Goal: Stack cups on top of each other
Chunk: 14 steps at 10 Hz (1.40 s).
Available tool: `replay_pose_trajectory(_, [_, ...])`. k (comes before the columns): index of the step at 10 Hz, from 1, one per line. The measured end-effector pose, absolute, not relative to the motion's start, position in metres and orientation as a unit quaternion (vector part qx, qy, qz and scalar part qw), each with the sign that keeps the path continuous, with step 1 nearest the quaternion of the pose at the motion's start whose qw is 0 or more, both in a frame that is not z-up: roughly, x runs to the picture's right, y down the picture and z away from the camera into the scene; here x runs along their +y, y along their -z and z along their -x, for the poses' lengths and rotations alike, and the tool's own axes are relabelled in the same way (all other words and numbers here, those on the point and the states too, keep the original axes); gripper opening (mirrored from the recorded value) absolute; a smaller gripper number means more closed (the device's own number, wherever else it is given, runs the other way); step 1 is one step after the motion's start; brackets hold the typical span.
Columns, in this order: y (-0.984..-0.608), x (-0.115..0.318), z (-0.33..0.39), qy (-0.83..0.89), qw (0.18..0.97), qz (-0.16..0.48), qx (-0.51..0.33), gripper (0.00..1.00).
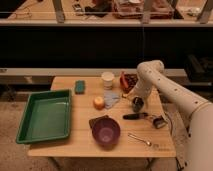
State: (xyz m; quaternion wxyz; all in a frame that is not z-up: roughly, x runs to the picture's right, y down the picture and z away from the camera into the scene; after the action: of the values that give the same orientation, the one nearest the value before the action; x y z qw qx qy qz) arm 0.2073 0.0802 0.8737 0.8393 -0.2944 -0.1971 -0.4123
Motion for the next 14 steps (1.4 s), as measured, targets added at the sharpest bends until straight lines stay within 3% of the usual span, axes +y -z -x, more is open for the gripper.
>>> replay_pose_trajectory(2, [-0.878,0.087,-0.208,0.415,0.836,0.297,-0.201,0.74])
replay_pose_trajectory(3, [-0.878,0.09,-0.209,0.416,0.835,0.298,-0.202,0.67])
replay_pose_trajectory(7, [-0.88,0.095,-0.206,0.424,0.829,0.3,-0.206,0.29])
replay_pose_trajectory(9, [-0.878,0.096,-0.204,0.428,0.826,0.301,-0.208,0.06])
replay_pose_trajectory(11, [-0.867,0.087,-0.2,0.432,0.827,0.292,-0.213,0.0])
replay_pose_trajectory(14, [-0.819,0.048,-0.186,0.446,0.827,0.257,-0.225,0.0])
